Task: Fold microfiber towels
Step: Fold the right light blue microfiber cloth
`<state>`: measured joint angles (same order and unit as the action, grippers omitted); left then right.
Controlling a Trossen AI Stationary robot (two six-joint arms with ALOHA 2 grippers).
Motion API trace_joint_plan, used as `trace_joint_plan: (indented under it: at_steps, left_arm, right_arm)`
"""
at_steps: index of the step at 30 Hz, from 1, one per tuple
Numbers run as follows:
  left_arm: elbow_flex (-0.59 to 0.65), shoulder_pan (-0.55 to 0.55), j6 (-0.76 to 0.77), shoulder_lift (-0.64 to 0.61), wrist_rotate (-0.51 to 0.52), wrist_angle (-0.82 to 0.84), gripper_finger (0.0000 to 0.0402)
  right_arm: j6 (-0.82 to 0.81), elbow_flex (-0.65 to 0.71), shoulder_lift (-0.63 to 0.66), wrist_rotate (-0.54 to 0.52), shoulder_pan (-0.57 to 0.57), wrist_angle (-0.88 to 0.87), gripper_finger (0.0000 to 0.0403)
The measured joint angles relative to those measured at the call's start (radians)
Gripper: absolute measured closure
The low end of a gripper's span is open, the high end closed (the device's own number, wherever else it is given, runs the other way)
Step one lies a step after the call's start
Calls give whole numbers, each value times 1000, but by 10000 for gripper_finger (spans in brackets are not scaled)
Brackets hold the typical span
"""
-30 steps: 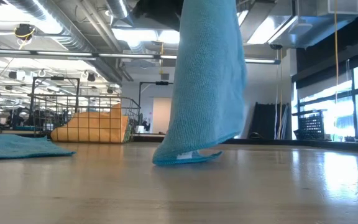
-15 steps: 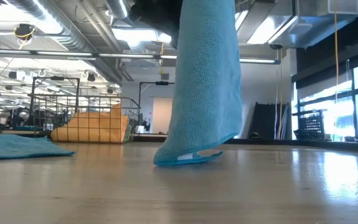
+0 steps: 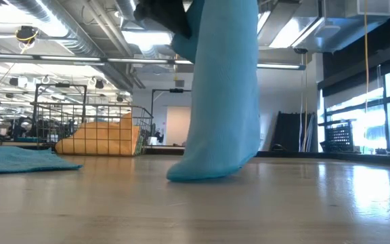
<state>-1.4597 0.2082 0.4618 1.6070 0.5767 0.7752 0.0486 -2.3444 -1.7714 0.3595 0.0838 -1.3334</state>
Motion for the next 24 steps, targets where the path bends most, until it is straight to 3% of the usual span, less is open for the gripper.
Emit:
trace_joint_plan:
  at_steps: [5, 12, 19, 21, 24]
  left_arm:
    - [0, 0, -48, -15, -25, 28, 400]
    - [0, -3, -86, -40, -108, 217, 401]
    - [0, -15, -138, -92, -119, 225, 401]
    - [0, -35, -164, -113, -100, 247, 401]
    - [0, -87, -224, -158, -77, 273, 401]
  right_arm:
    - [8, 0, 0, -53, 0, -46, 391]
    - [3, 0, 10, -186, 0, -115, 391]
    - [32, 0, 16, -264, 0, -142, 391]
    - [97, 0, 11, -331, 0, -148, 391]
    - [226, 0, -10, -569, -2, -151, 391]
